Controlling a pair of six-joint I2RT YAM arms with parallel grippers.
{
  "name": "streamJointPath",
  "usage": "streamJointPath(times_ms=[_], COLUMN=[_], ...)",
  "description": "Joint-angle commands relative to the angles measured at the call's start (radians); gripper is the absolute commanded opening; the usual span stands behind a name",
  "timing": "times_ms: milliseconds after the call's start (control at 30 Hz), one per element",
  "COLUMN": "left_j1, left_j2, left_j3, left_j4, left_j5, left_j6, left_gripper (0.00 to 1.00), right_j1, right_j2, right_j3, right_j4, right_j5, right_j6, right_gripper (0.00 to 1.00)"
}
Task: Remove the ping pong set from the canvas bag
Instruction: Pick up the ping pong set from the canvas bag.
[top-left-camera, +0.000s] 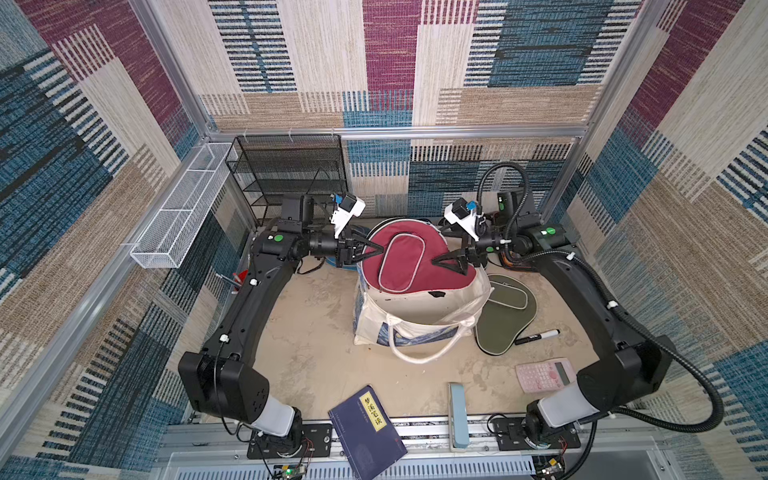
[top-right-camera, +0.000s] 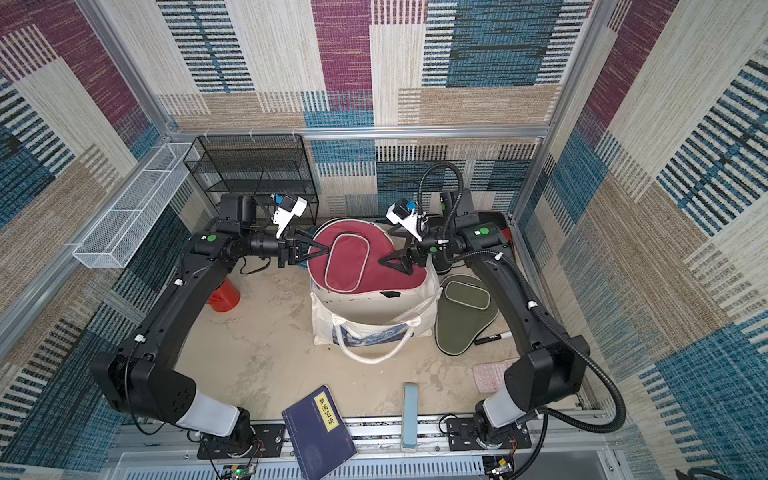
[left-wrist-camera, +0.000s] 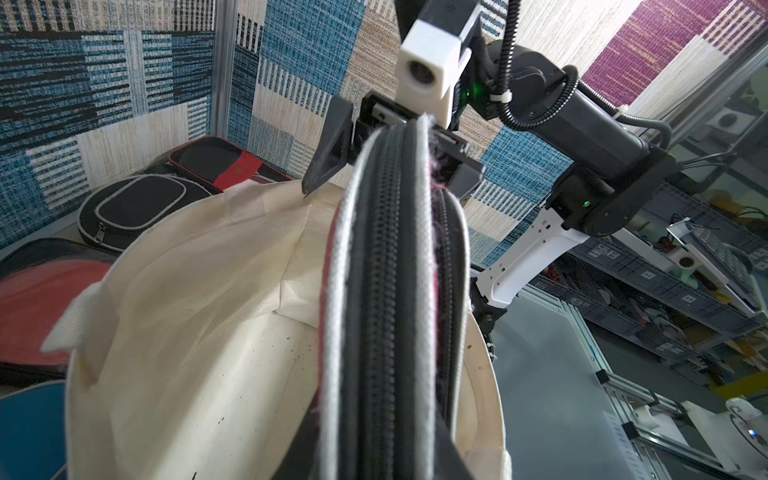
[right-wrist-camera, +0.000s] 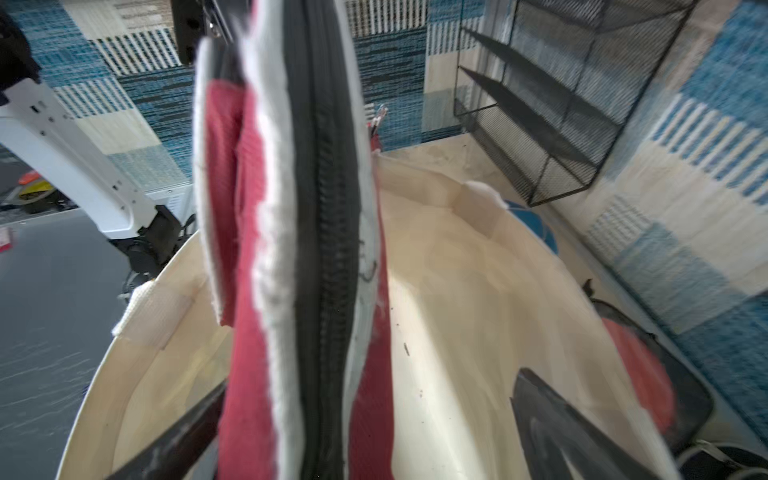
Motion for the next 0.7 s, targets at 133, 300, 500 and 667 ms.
streamJointPath(times_ms=[133, 300, 500, 667], left_j1=[-0.002, -0.002, 0.012, 0.030], left_j2=[0.011, 0.000, -0.143, -0.265], left_j3=[0.036, 0.054, -0.044, -0.202], left_j4=[-0.035, -0.035, 0.099, 0.297], left_j5=[0.037, -0.113, -0.399, -0.402], left_j6=[0.055, 0.025, -0.058, -0.206], left_gripper=[0.00, 0.09, 0.55, 0.71], right_j1=[0.001, -0.007, -0.106, -0.127], right_j2=[0.068, -0.042, -0.172, -0.242], right_j3=[0.038, -0.027, -0.112, -0.179], right_j4=[-0.171, -0.013, 0.239, 0.503], right_j5=[-0.201, -0.145, -0.218, -0.224], right_j6=[-0.114, 0.001, 0.225, 0.458], right_gripper=[0.00, 0.00, 0.00, 0.00])
